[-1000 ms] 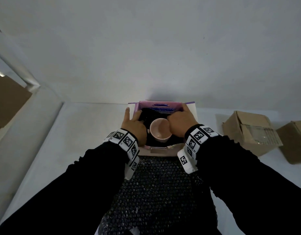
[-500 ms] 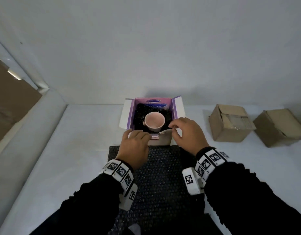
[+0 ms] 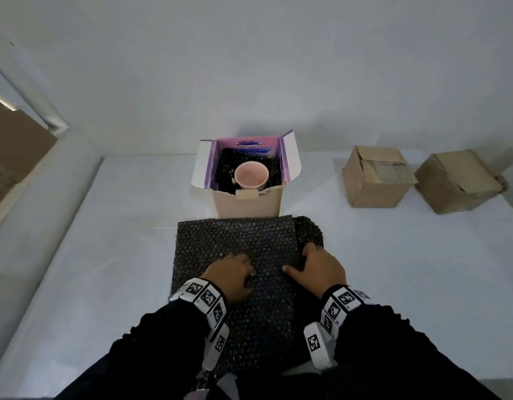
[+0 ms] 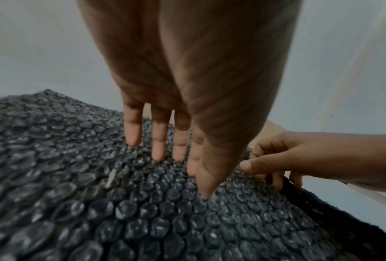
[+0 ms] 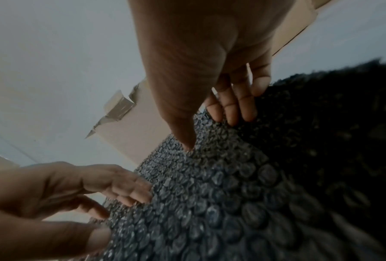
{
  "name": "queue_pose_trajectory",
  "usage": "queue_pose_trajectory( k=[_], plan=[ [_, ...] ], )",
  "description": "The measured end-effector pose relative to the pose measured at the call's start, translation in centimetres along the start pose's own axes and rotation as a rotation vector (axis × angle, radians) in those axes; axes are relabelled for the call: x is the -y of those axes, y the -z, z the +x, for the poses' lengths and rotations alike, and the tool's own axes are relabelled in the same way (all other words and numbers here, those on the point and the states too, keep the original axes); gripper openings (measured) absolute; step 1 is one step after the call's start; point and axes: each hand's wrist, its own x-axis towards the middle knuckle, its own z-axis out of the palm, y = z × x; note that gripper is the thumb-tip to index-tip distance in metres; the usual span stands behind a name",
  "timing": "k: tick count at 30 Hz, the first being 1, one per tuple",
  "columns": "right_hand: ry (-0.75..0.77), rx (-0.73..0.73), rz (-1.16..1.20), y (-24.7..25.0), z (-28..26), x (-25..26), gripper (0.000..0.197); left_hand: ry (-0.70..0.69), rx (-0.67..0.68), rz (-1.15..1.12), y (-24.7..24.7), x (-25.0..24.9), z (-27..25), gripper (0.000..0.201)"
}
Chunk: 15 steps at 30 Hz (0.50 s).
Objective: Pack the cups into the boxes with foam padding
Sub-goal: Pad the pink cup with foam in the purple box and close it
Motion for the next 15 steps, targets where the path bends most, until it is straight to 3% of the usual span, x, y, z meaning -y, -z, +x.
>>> queue_pose_trajectory(
  k=[2,4,6,8,12,15],
  plan=[
    [-0.026,0.033,-0.023,-0.2,-0.1,0.1,0.059,-0.012,0.002,0.009,-0.3,0.1,0.0,0.046],
    [-0.013,0.043,0.005,-0.2,0.0,0.4,0.036,-0.017,-0.007,0.001,-0.4,0.1,0.1,0.049],
    [0.027,0.007,0.155,0.1,0.0,0.9,0.012,-0.008,-0.016,-0.020,-0.6,0.1,0.0,0.056],
    [0.103,-0.009,0.359,0.7,0.0,1.5,0.015,0.022,-0.075,-0.058,-0.4,0.2,0.0,0.069],
    [0.325,0.030,0.513,3.9,0.2,3.3,0.021,0.048,-0.515,-0.038,2.2,0.6,-1.0,0.112],
    [0.462,0.036,0.524,6.7,0.7,4.9,0.020,-0.065,-0.690,0.113,5.2,1.2,-1.2,0.110]
  ],
)
